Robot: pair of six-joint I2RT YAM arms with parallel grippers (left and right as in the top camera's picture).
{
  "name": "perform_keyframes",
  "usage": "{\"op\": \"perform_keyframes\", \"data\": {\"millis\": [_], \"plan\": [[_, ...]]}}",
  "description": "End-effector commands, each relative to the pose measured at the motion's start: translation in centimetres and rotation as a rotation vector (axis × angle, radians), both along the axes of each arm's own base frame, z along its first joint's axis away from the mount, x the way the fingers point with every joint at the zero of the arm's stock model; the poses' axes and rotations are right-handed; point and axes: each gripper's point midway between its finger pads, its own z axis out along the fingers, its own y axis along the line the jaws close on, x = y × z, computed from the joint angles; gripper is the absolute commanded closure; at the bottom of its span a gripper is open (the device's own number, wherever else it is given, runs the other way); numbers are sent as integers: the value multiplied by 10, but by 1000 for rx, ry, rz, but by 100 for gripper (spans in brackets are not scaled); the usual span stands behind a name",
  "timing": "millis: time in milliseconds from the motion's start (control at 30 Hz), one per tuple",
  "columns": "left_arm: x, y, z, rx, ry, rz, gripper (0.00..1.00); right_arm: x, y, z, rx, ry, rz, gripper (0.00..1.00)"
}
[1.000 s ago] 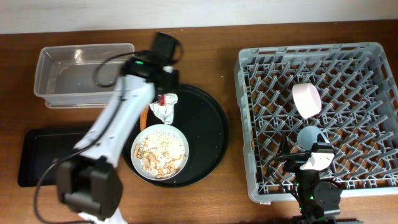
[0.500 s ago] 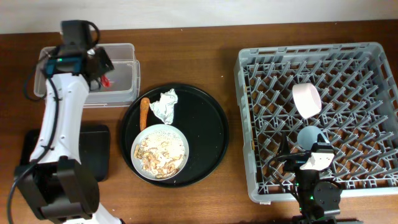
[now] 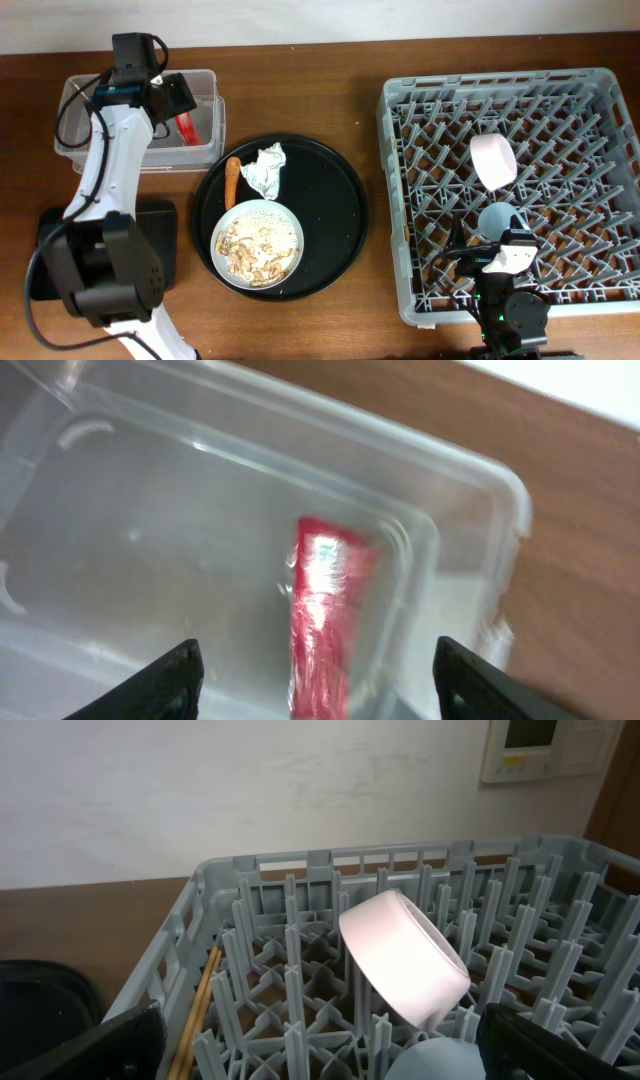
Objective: Sort waste into correct bins and load items into the dishwasher rack
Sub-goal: 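Grasp the crumpled foil with the left gripper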
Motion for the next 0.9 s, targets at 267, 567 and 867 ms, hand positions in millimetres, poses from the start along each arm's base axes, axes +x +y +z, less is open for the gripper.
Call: {"op": "perform_keyframes", "data": {"millis": [267, 567, 867], "plan": [[-70, -134, -25, 58, 261, -418, 42, 0, -1, -3, -5, 7, -3, 2], [-86, -166, -123, 125, 432, -495, 42, 0, -1, -3, -5, 7, -4, 2], [-81, -169, -146, 118, 460, -497, 86, 0, -1, -3, -5, 7, -4, 2]]}}
